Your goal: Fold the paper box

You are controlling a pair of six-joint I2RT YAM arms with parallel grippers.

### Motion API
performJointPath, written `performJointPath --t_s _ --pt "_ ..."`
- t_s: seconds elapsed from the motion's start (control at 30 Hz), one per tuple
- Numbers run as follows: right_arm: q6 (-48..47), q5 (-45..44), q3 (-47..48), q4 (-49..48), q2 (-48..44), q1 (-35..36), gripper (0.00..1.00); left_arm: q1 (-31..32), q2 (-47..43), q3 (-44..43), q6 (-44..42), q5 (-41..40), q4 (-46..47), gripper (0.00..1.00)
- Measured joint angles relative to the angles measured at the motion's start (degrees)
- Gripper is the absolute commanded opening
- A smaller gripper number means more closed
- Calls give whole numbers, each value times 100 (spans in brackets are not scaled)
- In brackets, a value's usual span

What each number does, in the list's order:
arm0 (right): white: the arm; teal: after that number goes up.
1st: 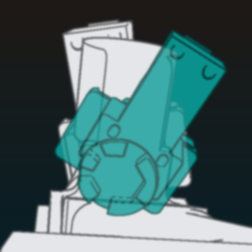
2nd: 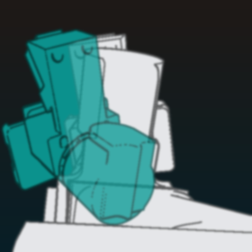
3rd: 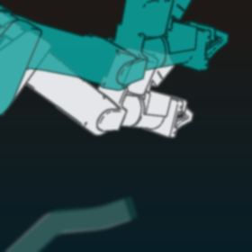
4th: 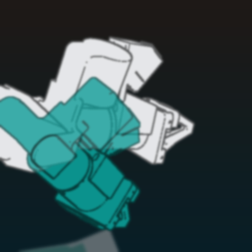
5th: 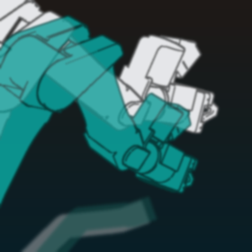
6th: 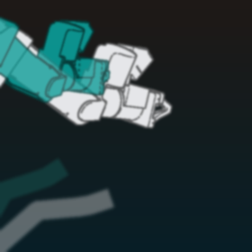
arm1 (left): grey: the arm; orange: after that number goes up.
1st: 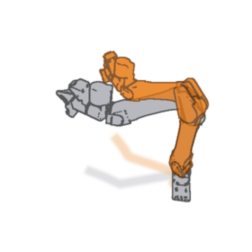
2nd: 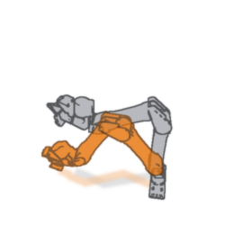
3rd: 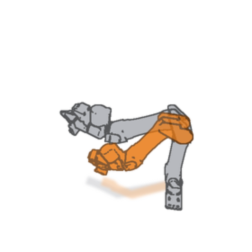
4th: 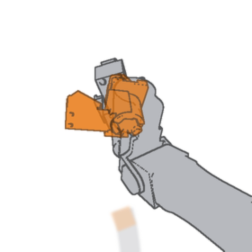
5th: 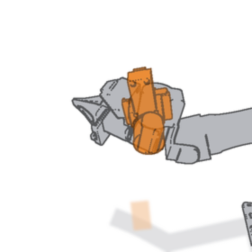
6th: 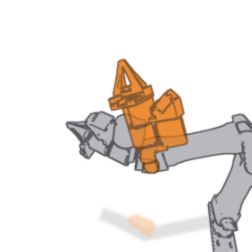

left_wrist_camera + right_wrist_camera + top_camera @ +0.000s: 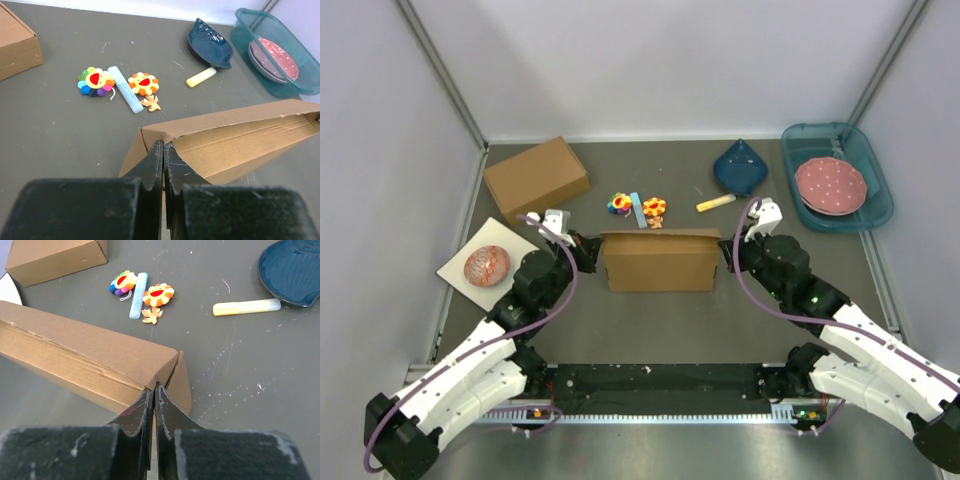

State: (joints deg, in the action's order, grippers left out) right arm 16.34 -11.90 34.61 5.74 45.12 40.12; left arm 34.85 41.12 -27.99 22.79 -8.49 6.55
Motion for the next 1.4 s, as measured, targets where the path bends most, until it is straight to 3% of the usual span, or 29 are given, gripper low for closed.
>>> performJointPath --t_s 0.33,0.63,0.7,0.9,1.4 --pt "-2 -7 0 17 0 -2 0 789 15 492 269 -1325 750 0" --pt "0 -4 0 116 -61 -4 1 1102 142 887 603 -1934 1491 0" --pt "13 2 2 140 -90 -4 11 1113 140 911 623 -1961 1532 0" --pt "105 168 197 595 -114 -2 27 1147 138 925 623 -1967 1545 0" --pt "-28 138 678 1056 90 -2 32 1169 138 846 579 -1943 1368 0"
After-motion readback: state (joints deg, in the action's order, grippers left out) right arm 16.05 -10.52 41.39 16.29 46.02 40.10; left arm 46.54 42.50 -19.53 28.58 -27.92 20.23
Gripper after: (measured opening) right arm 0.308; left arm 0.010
